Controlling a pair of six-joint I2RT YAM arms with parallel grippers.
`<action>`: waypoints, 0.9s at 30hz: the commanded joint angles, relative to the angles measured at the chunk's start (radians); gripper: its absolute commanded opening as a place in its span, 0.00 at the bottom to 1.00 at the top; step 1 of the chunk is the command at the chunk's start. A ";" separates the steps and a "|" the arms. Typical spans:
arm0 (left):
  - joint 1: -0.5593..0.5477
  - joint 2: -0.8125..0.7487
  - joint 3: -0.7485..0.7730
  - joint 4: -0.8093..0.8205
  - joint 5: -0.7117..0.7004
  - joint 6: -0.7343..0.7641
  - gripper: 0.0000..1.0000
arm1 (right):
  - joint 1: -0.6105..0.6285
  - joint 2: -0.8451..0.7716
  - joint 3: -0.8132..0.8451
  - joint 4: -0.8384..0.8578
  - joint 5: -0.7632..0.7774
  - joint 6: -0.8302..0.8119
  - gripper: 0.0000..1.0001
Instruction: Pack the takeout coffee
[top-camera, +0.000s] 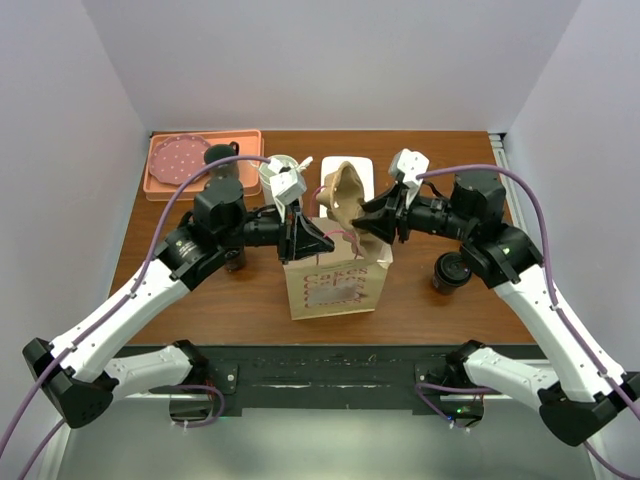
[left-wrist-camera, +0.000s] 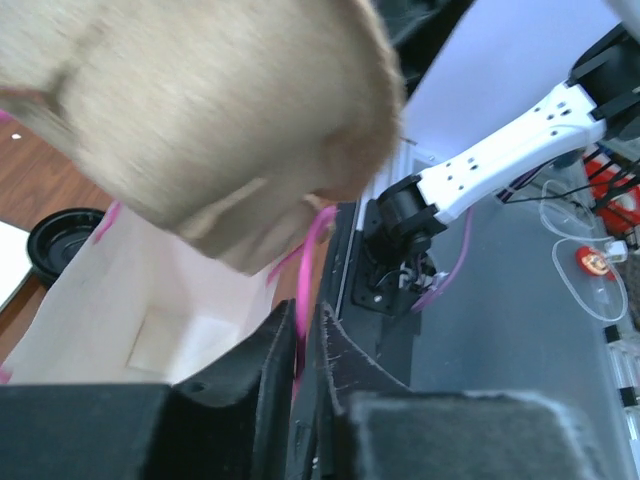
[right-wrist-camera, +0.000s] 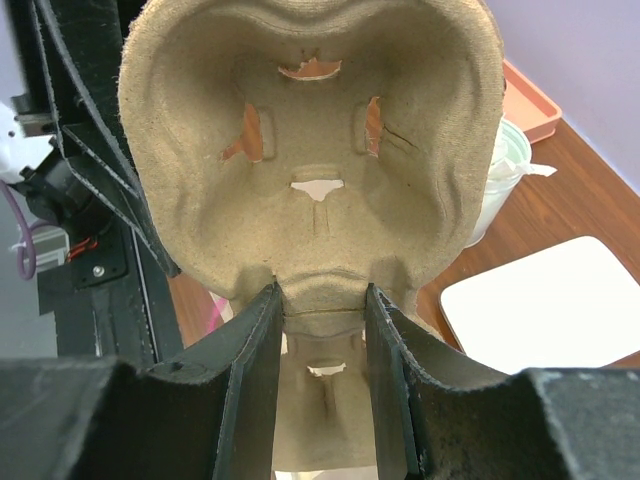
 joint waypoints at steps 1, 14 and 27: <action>-0.010 -0.032 -0.009 0.050 0.031 0.015 0.10 | 0.007 0.028 0.056 0.084 0.045 0.032 0.20; -0.013 -0.037 -0.001 -0.051 0.022 0.156 0.00 | 0.007 0.066 0.059 0.187 -0.053 0.035 0.21; -0.013 -0.052 0.003 -0.102 -0.018 0.242 0.00 | 0.005 0.066 -0.007 0.075 -0.205 -0.146 0.23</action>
